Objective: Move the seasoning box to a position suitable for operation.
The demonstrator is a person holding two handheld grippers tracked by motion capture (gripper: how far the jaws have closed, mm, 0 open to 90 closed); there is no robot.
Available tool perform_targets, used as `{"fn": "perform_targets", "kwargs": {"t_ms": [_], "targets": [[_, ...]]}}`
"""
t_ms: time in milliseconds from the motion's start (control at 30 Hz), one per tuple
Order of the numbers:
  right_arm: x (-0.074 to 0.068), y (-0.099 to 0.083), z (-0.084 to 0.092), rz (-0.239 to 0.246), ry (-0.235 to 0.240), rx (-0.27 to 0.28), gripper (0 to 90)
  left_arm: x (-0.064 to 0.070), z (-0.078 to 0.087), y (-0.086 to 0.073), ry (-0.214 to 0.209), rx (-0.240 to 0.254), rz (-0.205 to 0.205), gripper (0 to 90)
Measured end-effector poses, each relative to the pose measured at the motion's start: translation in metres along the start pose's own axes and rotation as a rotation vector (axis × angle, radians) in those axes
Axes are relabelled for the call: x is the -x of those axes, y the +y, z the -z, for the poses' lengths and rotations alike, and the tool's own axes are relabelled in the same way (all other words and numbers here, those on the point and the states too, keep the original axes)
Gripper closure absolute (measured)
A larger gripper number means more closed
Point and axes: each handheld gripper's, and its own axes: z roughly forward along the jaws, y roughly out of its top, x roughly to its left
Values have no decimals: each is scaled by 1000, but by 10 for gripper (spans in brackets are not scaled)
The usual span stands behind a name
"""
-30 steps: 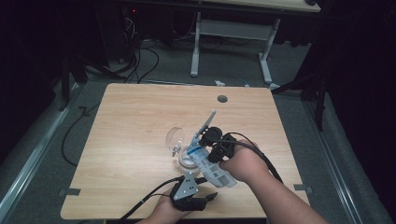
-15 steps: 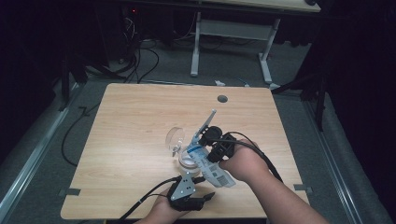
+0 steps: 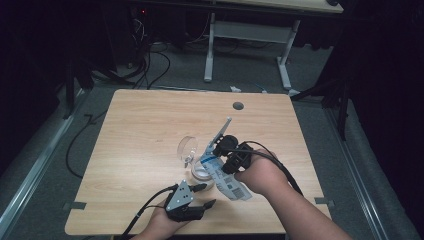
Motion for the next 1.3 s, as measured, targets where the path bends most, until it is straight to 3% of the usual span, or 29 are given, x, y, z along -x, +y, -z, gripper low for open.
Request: {"fn": "perform_targets", "kwargs": {"t_ms": [700,1300], "targets": [[-1,-1,1,3,-7,9,898,-45,51,-20,153,-7,40,421],[11,-13,6,-34,0,62,898,-51,52,-21,167,-12,50,422]]}}
